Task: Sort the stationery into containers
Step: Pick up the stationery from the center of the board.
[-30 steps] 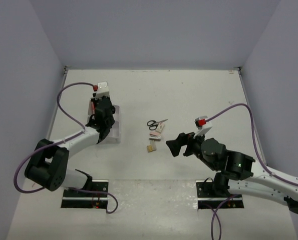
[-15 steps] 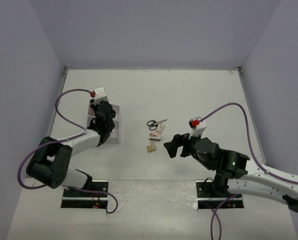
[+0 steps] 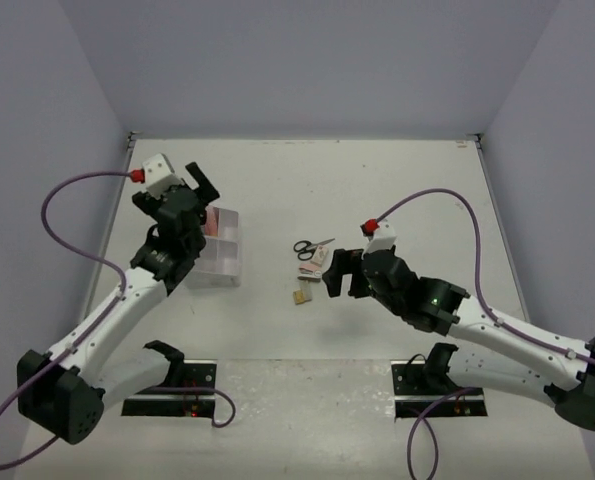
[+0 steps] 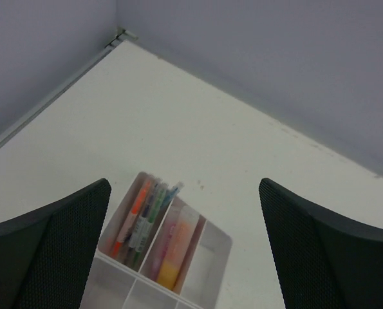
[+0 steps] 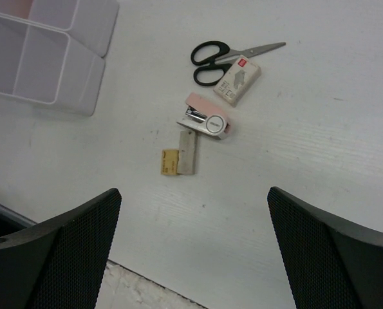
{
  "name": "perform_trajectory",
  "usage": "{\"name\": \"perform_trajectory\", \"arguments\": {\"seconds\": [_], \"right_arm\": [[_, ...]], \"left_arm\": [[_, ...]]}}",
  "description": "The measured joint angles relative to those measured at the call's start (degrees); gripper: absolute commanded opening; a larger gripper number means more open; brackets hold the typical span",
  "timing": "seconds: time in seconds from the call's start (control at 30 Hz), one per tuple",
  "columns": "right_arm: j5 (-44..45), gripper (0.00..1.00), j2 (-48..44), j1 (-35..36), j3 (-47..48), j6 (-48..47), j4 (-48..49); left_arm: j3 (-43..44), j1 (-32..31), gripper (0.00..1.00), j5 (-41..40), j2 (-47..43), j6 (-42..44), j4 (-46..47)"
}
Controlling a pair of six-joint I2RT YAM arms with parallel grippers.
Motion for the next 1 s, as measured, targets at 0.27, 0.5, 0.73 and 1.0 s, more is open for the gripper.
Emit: {"name": "perform_trajectory", "arguments": {"seconds": [0.27, 0.5, 0.73, 1.0], "right_arm": [[-0.44, 0.96, 15.60, -2.78, 9.11, 4.54, -5.81], [-3.34, 0.90, 26.78, -3.33, 16.86, -3.13, -7.09], [-7.81, 0.89, 31.75, -5.61, 21.47, -10.87, -8.08], [-3.34, 0.76, 45.79, -12.37, 32.97, 2.64, -11.38]], "left_arm": [[8.04, -0.04, 1.00, 17.96, -27.09, -0.42, -22.61], [-3.16, -0.03, 1.00, 23.76, -47.30, 1.97, -28.62], [-7.33, -0.04, 1.00, 28.43, -47.55, 3.33, -32.95], [-7.33, -0.09, 1.00, 30.78, -48.72, 3.56, -32.89]]}}
